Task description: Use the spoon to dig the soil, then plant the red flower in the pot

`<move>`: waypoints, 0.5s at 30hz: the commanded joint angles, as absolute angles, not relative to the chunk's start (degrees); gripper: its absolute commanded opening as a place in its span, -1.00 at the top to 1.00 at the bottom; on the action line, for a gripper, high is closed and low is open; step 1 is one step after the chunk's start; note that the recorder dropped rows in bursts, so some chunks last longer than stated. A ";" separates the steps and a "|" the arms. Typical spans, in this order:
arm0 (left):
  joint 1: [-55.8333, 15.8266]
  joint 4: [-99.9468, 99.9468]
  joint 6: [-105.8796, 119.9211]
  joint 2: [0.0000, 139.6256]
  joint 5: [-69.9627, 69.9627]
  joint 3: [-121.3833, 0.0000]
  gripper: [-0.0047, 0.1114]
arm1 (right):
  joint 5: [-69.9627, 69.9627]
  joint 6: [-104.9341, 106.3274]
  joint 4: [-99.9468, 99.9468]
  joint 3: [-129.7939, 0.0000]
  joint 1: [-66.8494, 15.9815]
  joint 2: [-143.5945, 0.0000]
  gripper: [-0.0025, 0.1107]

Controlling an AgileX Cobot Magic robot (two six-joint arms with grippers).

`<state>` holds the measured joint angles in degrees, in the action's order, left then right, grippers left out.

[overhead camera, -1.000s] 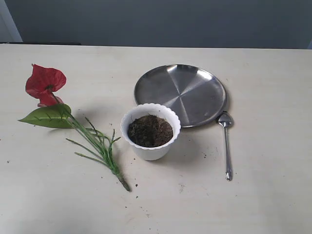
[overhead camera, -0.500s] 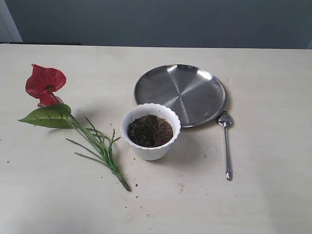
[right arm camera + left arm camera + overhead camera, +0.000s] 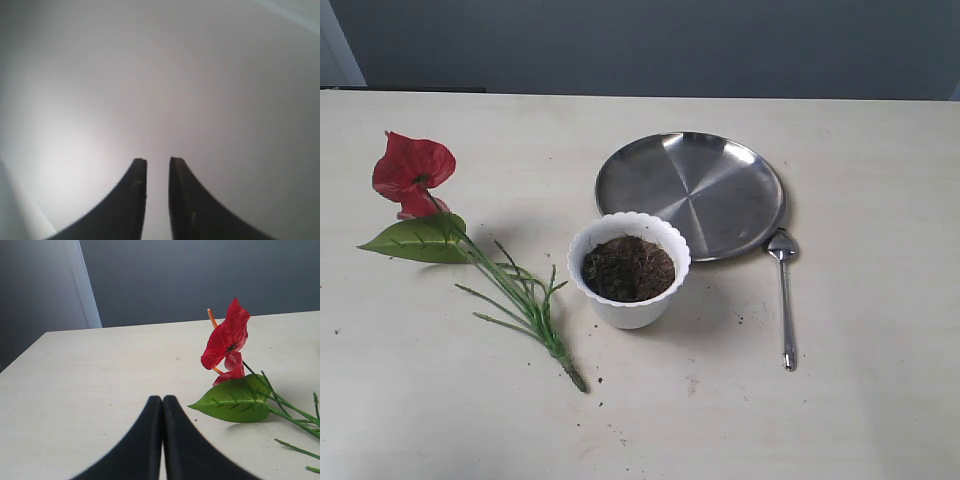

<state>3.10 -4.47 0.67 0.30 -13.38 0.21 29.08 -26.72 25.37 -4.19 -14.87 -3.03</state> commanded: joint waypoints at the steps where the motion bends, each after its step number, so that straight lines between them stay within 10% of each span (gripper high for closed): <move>1: 2.70 -4.03 0.58 0.00 -13.22 0.00 0.91 | 15.15 -27.55 6.09 -17.80 -15.02 -12.55 0.76; 15: 2.70 -4.03 0.58 0.00 -13.22 0.00 0.91 | -53.79 -11.47 -7.88 -73.81 -23.51 -65.10 0.93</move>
